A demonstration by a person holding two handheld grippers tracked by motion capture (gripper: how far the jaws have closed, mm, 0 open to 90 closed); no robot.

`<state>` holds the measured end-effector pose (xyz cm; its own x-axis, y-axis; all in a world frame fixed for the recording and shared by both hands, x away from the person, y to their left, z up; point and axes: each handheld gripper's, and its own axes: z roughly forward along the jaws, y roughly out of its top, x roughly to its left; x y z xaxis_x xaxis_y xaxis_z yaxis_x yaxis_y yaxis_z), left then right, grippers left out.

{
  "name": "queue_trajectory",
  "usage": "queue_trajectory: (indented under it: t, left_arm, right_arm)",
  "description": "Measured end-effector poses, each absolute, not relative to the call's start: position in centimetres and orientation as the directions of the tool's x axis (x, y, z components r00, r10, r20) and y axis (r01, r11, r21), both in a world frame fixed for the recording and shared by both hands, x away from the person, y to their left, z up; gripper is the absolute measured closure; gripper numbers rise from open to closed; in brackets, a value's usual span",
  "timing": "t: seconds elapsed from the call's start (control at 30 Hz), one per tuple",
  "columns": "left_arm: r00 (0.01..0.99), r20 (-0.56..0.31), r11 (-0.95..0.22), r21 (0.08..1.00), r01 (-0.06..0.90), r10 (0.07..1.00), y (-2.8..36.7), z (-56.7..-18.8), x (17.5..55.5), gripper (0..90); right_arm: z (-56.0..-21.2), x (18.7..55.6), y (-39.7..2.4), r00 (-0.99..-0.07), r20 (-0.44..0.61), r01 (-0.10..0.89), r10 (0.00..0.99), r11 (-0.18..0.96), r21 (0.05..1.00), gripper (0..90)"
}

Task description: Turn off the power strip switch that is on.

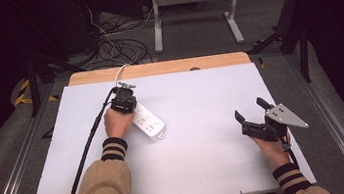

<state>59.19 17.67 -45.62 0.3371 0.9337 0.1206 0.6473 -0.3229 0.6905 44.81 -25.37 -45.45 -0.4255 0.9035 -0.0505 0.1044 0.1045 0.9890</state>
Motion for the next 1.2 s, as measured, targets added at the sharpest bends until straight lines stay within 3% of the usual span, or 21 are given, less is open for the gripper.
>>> queue_trajectory:
  t: [1.2]
  left_arm:
    - [0.312,0.139,-0.314,0.712,0.628,0.940,17.49,-46.14,58.68,90.0]
  right_arm:
    - [-45.43,44.58,-25.44,-0.422,-0.051,0.108,0.905,0.106,0.988,11.1]
